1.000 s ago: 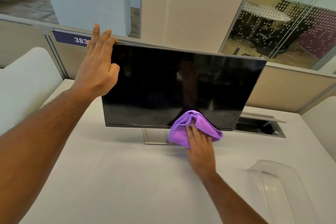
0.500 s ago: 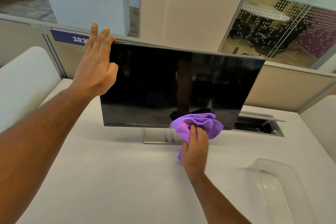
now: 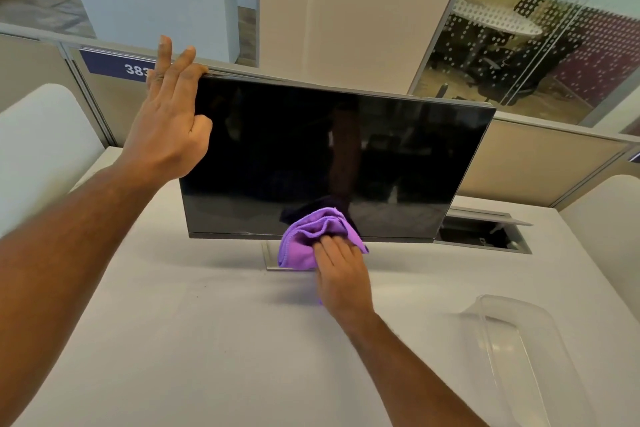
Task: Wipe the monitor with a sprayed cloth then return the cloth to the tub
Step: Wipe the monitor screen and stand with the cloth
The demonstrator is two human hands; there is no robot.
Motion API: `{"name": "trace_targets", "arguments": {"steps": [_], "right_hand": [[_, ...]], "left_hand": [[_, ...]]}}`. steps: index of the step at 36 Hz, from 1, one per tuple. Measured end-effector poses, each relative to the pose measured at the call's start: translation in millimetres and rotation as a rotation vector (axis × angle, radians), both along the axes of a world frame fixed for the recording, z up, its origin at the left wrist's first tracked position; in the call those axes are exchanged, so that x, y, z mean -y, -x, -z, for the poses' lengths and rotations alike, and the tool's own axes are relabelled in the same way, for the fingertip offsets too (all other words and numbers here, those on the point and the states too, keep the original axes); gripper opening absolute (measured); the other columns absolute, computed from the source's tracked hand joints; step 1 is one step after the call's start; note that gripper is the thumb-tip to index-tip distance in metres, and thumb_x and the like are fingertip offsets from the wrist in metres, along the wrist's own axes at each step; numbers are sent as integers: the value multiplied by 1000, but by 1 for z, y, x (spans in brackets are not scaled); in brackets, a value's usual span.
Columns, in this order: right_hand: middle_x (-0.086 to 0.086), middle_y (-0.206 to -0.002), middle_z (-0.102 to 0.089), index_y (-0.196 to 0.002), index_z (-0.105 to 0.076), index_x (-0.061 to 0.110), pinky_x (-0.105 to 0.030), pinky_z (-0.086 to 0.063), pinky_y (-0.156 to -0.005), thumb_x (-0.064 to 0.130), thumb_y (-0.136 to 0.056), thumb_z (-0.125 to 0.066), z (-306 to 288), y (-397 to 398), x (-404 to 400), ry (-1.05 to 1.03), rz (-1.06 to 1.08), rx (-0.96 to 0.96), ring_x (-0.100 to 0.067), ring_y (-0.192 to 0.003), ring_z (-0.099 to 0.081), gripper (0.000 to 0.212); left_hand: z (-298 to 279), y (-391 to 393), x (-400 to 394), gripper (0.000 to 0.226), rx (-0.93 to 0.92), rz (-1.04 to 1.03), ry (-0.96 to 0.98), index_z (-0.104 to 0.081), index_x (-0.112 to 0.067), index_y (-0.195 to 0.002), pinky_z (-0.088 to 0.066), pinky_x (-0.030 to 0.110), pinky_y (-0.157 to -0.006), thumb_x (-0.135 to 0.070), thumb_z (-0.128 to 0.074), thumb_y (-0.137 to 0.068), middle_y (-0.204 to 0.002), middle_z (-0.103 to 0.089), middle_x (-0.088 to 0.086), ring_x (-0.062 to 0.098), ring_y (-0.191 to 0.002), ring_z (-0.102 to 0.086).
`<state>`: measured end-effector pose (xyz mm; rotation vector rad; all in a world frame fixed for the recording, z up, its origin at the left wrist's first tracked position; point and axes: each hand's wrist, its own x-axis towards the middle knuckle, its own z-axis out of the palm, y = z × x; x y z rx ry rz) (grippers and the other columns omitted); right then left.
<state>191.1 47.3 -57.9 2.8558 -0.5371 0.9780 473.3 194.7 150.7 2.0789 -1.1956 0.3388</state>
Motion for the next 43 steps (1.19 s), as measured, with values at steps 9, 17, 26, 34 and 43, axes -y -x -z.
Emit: {"name": "trace_targets", "arguments": {"steps": [9,17,26,34,43], "right_hand": [[-13,-102,-71,-105,-72,4,-45,-52,-89,4,-87,-72,-13,78,77,11,261,-12,-36,-94,-66,18],[-8,-103,-68,-110,-60,18,-34,-46,-79,24,-104,-52,-34,100,116,-614,789,416,-33,-90,-65,12],[-20,-112,-67,-116,-57,2,-32,-47,-85,22,-105,-57,-34,78,101,-880,761,656,-41,-103,-66,23],[-15,-109,-65,-116,-64,1,-34,-53,-85,16,-102,-62,-25,75,93,-837,750,670,-28,-98,-63,21],[-1,-110,-59,-116,-64,8,-29,-51,-75,9,-97,-66,-13,60,65,-600,555,430,-20,-91,-60,19]], "left_hand": [[0,1,0,70,1,4,6,-28,-17,-155,0,49,-125,-18,-36,-86,-172,-4,-2,10,-155,16],[0,0,0,69,1,-4,1,-28,-18,-155,-1,51,-125,-19,-36,-87,-172,-3,-2,11,-155,16],[2,-1,3,67,6,-4,14,-29,-17,-153,-1,52,-125,-17,-36,-86,-172,-5,-1,11,-155,16],[2,0,0,68,6,-2,7,-27,-19,-154,0,50,-125,-17,-37,-87,-172,-2,-1,11,-155,16],[0,1,2,70,-6,-6,3,-27,-18,-155,-2,53,-125,-18,-36,-86,-172,-3,0,12,-155,16]]}}
